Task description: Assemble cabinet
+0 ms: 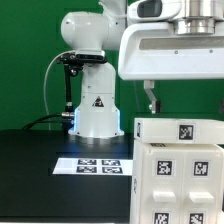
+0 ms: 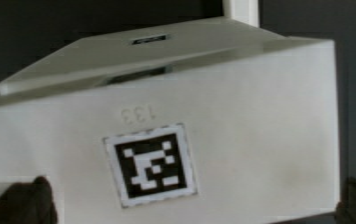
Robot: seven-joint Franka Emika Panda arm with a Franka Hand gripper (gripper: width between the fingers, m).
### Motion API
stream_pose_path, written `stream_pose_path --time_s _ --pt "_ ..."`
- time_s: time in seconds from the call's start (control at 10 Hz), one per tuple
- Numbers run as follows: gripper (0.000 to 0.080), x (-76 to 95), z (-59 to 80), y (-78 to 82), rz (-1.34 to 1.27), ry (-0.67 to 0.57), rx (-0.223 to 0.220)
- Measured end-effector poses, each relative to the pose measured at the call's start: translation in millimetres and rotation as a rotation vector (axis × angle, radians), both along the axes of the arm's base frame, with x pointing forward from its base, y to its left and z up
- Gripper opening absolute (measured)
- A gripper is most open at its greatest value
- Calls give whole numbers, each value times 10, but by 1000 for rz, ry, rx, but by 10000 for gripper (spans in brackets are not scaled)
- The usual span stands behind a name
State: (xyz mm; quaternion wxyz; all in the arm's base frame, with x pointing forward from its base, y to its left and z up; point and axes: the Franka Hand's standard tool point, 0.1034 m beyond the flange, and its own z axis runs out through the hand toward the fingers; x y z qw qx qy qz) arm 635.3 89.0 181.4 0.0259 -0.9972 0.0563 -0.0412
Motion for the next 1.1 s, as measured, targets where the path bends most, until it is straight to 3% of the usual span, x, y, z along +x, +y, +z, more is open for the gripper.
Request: stream_pose_path --time_s 0.2,0.4,0.5,0.9,1.1 --pt "797 -7 -24 -13 272 -2 -24" --pt "797 -46 -62 79 607 42 -40" --pt "797 3 -25 81 654 -1 -55" --pt "797 -43 -51 -67 1144 35 -122" --pt "797 -72 -119 -29 1363 71 -152"
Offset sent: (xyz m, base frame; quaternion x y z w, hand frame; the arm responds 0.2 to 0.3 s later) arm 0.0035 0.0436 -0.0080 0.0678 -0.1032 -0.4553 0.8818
